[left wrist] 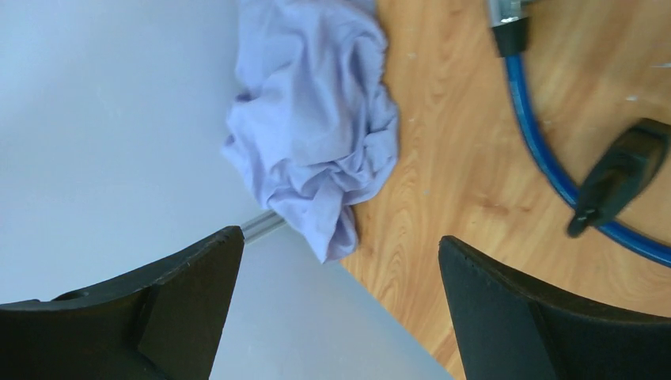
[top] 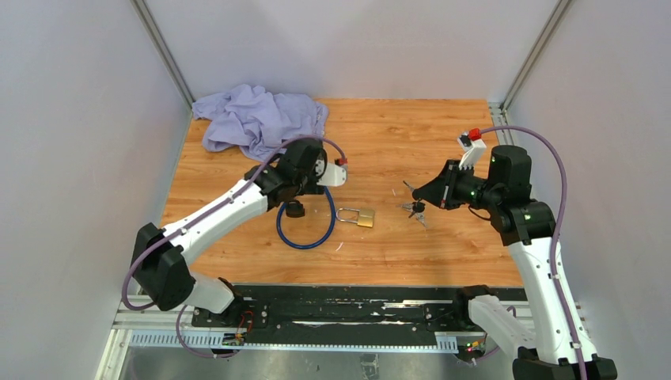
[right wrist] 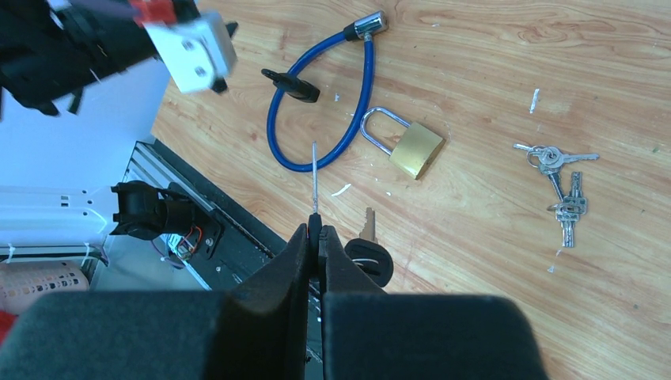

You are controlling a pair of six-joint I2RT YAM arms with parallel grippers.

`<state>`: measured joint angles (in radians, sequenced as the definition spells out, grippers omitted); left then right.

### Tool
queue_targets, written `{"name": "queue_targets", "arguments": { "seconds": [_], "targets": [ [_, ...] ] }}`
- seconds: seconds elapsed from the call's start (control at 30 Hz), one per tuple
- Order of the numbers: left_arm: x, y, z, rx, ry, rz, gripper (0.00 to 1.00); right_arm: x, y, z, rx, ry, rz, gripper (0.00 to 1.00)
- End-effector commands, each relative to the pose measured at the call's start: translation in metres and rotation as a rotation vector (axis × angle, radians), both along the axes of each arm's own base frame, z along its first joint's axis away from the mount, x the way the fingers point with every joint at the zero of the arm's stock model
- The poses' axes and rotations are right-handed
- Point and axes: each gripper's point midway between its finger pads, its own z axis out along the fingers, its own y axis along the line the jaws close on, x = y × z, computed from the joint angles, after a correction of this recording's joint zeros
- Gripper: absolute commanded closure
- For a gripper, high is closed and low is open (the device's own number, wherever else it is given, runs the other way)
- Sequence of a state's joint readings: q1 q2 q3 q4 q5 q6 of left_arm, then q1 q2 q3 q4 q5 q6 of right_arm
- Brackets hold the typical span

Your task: Unlock with the key

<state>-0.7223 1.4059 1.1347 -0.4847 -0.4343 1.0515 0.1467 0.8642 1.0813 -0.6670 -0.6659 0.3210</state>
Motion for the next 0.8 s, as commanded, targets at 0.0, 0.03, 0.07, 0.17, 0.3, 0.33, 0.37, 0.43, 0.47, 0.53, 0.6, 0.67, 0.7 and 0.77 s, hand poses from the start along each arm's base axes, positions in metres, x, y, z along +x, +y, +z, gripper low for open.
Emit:
{"name": "queue_targets", "arguments": {
  "seconds": [0.0, 0.03, 0.07, 0.17, 0.3, 0.33, 0.37, 0.43, 0.47, 0.53, 0.6, 0.67, 0.7, 0.77],
  "targets": [
    [0.014, 0.017, 0.037, -0.118, -0.019, 0.121, 0.02, -0.007, 0.004, 0.011, 0.009, -0.028, 0.026, 0.99],
    [0.017, 0.018, 0.044, -0.148, -0.029, 0.146, 0.02, -0.007, 0.003, 0.011, 0.007, -0.030, 0.024, 0.99],
    [0.021, 0.021, 0.052, -0.171, -0.047, 0.171, 0.02, -0.007, 0.003, 0.010, 0.007, -0.028, 0.024, 0.99],
    [0.025, 0.023, 0.076, -0.272, -0.079, 0.209, 0.02, -0.007, 0.004, 0.008, 0.008, -0.019, 0.022, 0.99],
    [0.007, 0.006, 0.075, -0.387, 0.089, 0.159, 0.02, -0.006, 0.004, 0.010, 0.012, -0.026, 0.022, 0.99],
    [-0.001, 0.001, 0.063, -0.383, 0.159, 0.139, 0.02, -0.006, 0.004, 0.011, 0.012, -0.029, 0.023, 0.99],
    [-0.007, -0.002, 0.049, -0.374, 0.219, 0.133, 0.01, -0.006, 0.004, 0.010, 0.012, -0.027, 0.024, 0.99],
    [-0.017, -0.004, 0.022, -0.360, 0.301, 0.137, 0.01, -0.006, 0.004, 0.010, 0.011, -0.026, 0.026, 0.99],
    [-0.021, -0.005, 0.008, -0.346, 0.338, 0.134, 0.01, -0.006, 0.004, 0.009, 0.010, -0.025, 0.027, 1.00],
    [-0.029, -0.007, -0.016, -0.323, 0.411, 0.120, 0.02, -0.006, 0.004, 0.008, 0.006, -0.021, 0.029, 1.00],
    [-0.036, -0.011, -0.035, -0.306, 0.486, 0.107, 0.02, -0.006, 0.004, 0.008, 0.003, -0.019, 0.029, 0.99],
    [-0.038, -0.017, -0.046, -0.283, 0.543, 0.106, 0.02, -0.005, 0.004, 0.008, 0.002, -0.019, 0.027, 0.99],
    [-0.038, -0.019, -0.050, -0.260, 0.561, 0.109, 0.02, -0.005, 0.004, 0.007, 0.001, -0.018, 0.026, 0.99],
    [-0.038, -0.021, -0.061, -0.188, 0.571, 0.108, 0.02, -0.005, 0.004, 0.007, 0.001, -0.015, 0.025, 0.99]
  ]
}}
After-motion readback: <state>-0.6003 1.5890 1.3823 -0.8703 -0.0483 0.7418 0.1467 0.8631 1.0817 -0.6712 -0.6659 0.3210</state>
